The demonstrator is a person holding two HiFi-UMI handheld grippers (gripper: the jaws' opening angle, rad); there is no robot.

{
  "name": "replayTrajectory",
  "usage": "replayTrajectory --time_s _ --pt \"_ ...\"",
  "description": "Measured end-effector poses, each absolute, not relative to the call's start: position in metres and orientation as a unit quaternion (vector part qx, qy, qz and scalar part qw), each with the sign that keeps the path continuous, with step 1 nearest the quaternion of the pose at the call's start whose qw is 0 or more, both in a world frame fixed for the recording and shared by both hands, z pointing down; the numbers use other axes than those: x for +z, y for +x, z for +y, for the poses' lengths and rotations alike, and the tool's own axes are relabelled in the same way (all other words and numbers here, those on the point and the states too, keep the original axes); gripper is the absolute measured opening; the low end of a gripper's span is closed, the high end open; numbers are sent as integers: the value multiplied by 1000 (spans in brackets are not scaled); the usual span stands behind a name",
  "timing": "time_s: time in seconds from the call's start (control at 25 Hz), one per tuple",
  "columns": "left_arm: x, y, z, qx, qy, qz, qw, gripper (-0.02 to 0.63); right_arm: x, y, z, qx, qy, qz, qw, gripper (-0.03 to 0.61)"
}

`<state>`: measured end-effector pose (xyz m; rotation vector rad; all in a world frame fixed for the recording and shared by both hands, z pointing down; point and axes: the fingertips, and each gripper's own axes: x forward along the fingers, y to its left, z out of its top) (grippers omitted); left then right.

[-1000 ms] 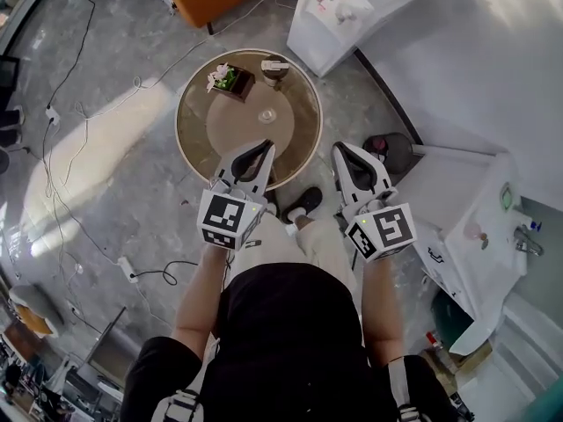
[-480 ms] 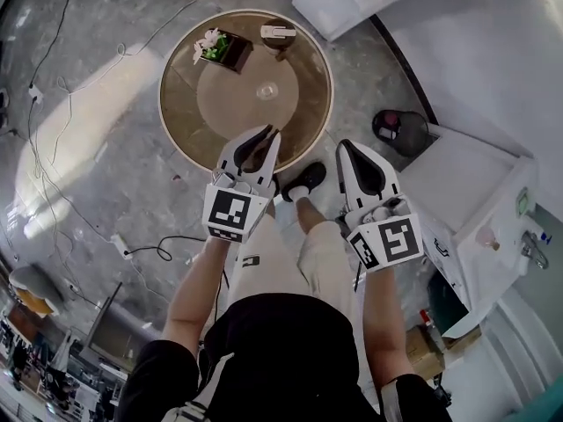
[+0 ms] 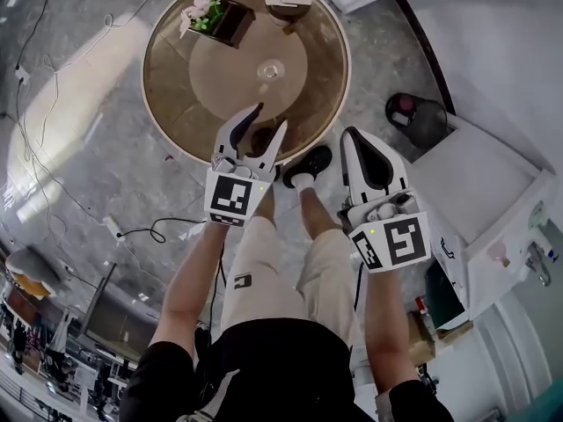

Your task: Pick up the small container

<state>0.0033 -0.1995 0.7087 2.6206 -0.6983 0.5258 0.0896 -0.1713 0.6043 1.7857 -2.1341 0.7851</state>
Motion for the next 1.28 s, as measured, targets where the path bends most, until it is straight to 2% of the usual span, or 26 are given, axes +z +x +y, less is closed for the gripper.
replayTrajectory --time_s 0.24,0.6,0.96,1.28 --pt "752 5 -214 182 926 -267 192 225 647 92 -184 274 611 -732 125 3" --pt "845 6 -231 203 923 -286 161 331 697 92 -198 283 602 -735 131 3" --pt "913 17 -244 215 922 -281 160 347 732 91 -209 300 592 -736 134 3" --pt "932 29 -249 225 924 -276 141 347 742 90 -210 315 589 -732 132 5"
